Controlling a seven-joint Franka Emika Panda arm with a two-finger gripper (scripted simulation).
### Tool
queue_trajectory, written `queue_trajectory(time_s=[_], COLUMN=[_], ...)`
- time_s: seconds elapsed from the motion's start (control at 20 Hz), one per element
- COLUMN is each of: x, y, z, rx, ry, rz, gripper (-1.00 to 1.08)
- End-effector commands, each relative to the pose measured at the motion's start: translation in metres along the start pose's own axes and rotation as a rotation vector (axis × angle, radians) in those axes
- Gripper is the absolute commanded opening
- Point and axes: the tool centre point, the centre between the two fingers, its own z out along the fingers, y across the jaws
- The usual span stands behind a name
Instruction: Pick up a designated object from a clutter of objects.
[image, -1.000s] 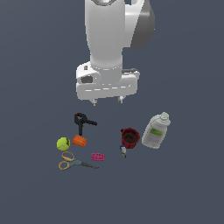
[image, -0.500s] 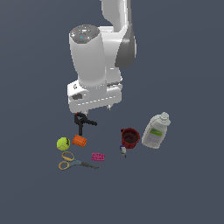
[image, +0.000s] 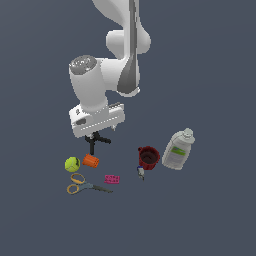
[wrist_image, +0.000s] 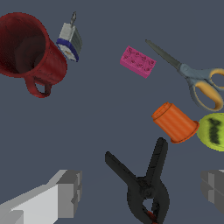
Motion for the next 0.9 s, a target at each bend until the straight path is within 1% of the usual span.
queue_trajectory(time_s=[0.0, 0.45, 0.85], x=[-0.012, -0.056, -0.085], y=[0.008, 0.03, 0.039], z=[0.015, 0.063, 0.088], rx=[0.0, -0.005, -0.01], ry=[0.0, -0.004, -0.011], rz=[-0.036, -0.154, -0.22], gripper=[1.0, 1.0, 1.0])
